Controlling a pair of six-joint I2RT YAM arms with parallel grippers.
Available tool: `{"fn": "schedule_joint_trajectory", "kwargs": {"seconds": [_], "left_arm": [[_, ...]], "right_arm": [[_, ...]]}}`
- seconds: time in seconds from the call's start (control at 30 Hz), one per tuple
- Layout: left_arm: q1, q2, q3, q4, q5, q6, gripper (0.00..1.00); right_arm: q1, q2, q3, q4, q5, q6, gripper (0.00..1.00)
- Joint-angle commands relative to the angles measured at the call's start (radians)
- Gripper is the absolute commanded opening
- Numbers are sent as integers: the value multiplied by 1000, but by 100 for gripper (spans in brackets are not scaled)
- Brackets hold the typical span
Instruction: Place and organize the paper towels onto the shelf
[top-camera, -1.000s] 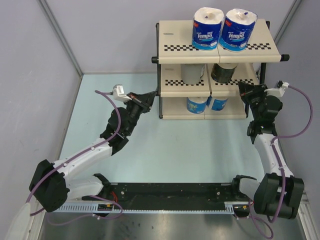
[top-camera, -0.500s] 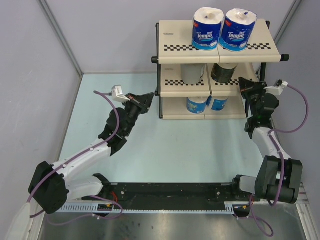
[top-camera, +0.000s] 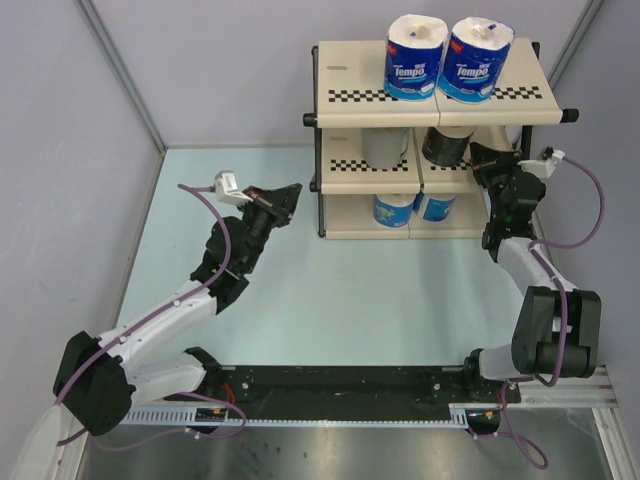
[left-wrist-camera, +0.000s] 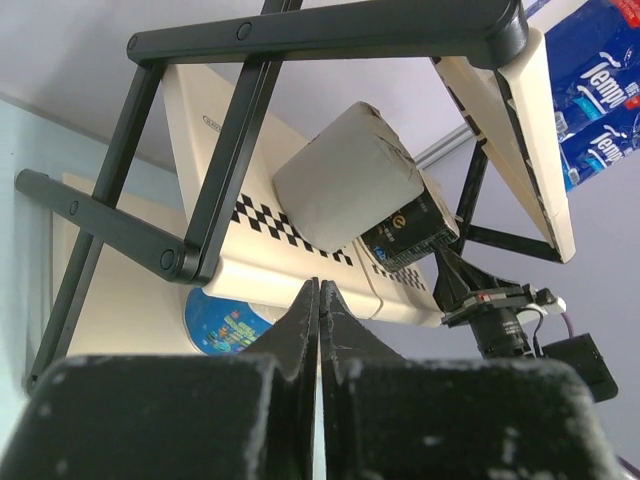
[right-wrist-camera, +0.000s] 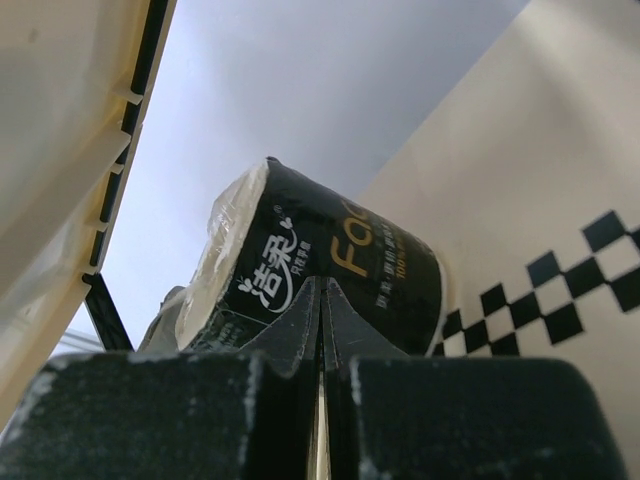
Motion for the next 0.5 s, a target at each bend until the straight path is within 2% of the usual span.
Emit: {"fn": "schedule_joint_trajectory", "kwargs": {"seconds": [0.0, 0.47], "left_arm": [[15, -35, -18, -2, 22, 11, 0], [29, -44, -32, -6, 29, 1, 0]], "right_arm": [[25, 32, 72, 50, 32, -19, 0], [71, 55, 95, 30, 29, -44, 0]]}}
